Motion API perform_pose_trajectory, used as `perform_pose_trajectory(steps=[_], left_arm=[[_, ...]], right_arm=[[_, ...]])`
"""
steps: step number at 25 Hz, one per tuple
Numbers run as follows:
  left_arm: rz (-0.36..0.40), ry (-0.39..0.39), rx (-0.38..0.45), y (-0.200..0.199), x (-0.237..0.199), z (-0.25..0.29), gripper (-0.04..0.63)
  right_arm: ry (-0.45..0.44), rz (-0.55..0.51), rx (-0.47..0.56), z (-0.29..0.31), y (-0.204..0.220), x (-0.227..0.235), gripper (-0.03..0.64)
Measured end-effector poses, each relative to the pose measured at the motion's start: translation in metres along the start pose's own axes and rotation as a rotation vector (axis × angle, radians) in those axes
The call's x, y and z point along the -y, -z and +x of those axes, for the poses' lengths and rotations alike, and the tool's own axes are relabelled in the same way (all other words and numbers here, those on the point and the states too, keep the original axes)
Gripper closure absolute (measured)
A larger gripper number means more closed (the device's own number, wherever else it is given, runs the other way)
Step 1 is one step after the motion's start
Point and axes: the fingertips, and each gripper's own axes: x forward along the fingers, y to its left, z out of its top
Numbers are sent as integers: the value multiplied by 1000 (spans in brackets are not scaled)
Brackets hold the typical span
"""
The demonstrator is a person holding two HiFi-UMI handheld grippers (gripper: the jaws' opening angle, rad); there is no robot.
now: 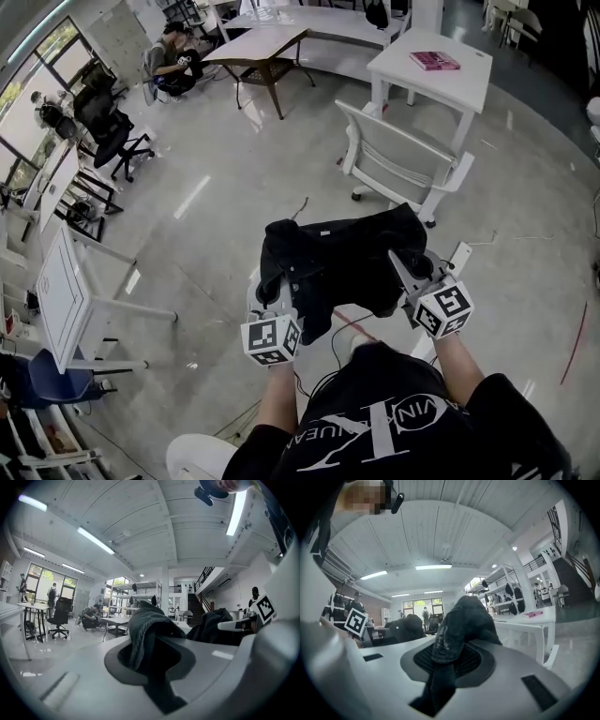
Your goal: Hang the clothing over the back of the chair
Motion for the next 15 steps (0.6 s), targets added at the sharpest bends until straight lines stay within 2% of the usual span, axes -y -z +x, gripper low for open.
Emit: perform_pose_trajectory(steps=[8, 15], left_arm=[[35, 13, 43, -25, -25, 40, 543], [43, 73, 66, -46, -19, 92, 543]], right_arm=[[14, -60, 40, 29, -26, 9, 523], [71, -87, 65, 42, -42, 33, 523]])
